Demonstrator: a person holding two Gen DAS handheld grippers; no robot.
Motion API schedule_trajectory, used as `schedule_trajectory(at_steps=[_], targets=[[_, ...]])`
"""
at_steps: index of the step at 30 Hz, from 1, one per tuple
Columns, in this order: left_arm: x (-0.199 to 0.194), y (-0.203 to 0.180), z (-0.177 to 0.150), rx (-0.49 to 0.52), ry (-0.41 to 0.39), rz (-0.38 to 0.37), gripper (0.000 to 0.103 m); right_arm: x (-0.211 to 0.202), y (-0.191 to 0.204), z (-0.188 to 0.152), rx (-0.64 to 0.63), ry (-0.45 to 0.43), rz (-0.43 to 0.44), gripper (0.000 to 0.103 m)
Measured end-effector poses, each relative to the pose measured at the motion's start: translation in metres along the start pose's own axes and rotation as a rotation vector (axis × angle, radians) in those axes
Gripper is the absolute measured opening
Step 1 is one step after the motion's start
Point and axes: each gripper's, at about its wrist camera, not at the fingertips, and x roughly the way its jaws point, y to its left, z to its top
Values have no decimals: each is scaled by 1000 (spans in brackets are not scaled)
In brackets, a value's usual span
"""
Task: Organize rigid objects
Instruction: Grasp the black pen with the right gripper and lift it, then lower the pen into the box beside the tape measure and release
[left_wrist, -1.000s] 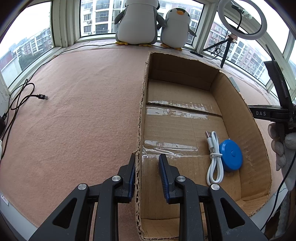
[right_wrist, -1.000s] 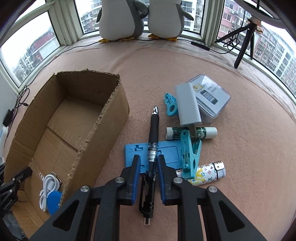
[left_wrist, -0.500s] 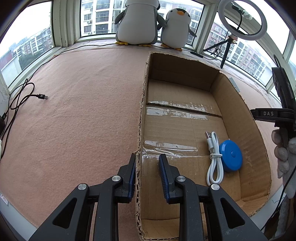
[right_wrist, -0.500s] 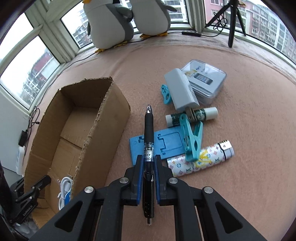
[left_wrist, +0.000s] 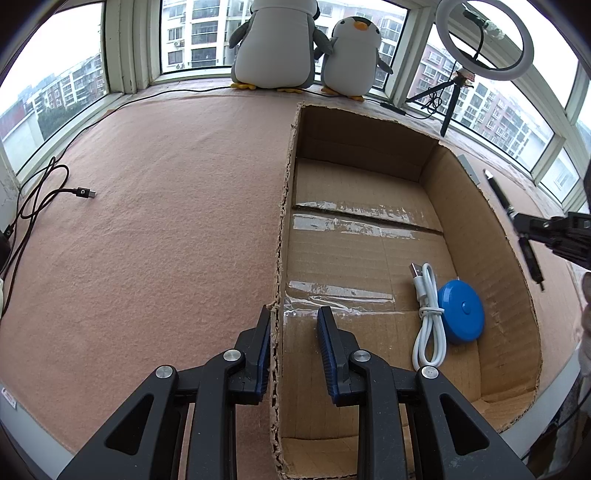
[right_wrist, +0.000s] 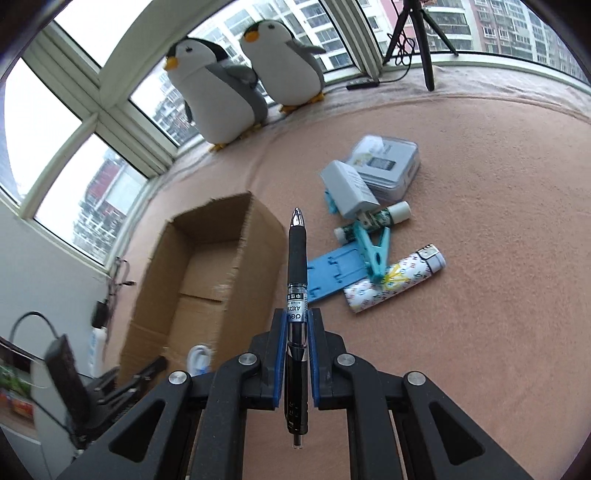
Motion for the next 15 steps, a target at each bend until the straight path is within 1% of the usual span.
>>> schedule_trajectory(at_steps=[6,11,15], targets=[[0,2,0,0,0,-2,25,-17,34,-8,-26,-27,94,10],[0,2,-1,2,-1,1,25,-7,66,-21,-64,9,142,10],[0,2,-1,5,-1,3,25,8,83,-32,-87,46,152,10]])
